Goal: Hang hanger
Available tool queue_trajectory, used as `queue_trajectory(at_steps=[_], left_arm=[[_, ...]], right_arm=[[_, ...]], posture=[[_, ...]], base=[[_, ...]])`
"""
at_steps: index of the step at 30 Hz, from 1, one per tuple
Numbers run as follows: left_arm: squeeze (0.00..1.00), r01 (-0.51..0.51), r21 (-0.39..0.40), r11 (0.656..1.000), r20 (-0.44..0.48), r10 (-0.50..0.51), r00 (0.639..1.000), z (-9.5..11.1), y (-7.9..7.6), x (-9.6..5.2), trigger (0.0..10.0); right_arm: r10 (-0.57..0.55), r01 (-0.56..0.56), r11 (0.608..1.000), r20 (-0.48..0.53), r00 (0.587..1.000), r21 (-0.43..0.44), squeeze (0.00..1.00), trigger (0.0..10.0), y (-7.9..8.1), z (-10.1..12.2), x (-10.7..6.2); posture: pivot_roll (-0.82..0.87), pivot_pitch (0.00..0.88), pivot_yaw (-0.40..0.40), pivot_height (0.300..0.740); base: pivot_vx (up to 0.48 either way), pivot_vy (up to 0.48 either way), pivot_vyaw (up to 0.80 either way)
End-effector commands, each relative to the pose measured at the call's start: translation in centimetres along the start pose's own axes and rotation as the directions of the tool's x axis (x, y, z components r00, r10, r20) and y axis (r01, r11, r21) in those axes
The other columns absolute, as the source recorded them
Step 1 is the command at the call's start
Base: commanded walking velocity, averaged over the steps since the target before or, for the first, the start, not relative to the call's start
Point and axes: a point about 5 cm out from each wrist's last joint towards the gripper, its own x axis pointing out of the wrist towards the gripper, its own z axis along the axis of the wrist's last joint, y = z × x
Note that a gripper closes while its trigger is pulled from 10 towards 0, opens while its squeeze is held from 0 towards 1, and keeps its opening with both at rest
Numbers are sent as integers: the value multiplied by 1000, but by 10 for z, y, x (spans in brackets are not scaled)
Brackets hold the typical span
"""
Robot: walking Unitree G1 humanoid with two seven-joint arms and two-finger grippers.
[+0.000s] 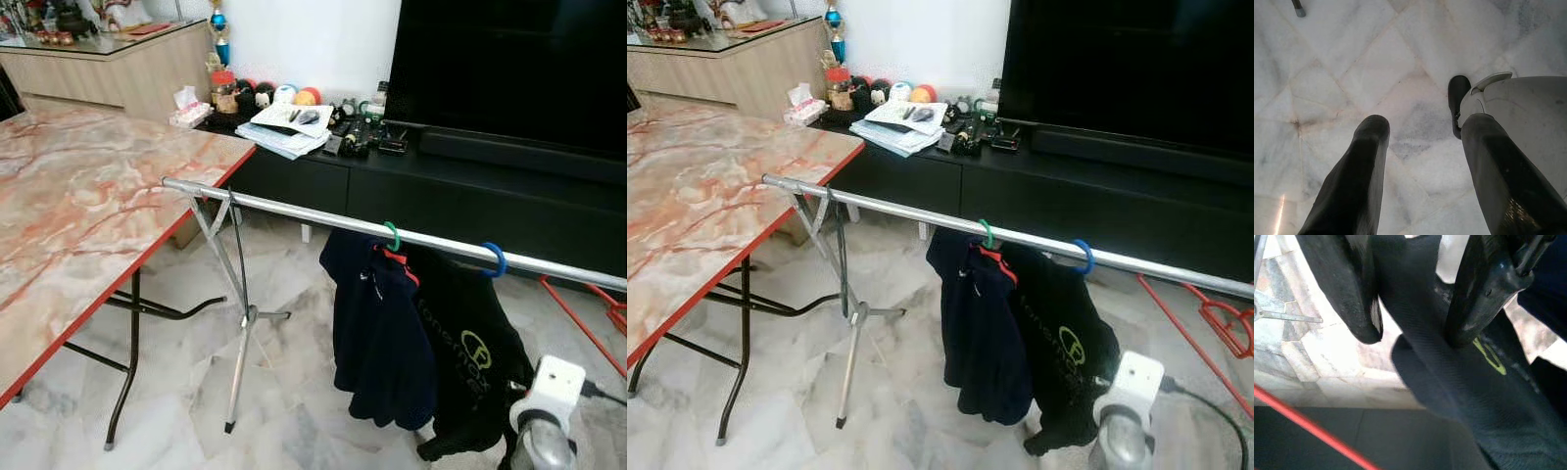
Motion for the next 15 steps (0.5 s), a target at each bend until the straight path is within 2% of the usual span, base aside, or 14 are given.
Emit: queue_trajectory(at_steps=[1,5,6,15], left_arm=[[0,-5,14,1000,-31,6,999,-6,4,-1,10000],[0,-6,14,1000,-33,6,999,-6,4,-1,10000],[0,-5,14,1000,-34,6,999,-6,4,-1,10000],[0,-1,19,1000,-37,2,999,-6,4,-1,10000]], right_arm=[[13,-14,1000,-49,999,-11,0,10000,4,-2,2],[41,-44,999,-98,994,-28,0,10000,10,-5,2],[58,-64,997,-133,989,-42,0,10000,14,-10,1],[67,-76,997,-212,975,-34,0,10000,19,-34,-10]], posture=[[160,48,47,740],[163,48,47,740],[165,48,48,740],[163,51,49,740]], base=[[0,0,0],[0,0,0],[0,0,0],[0,0,0]])
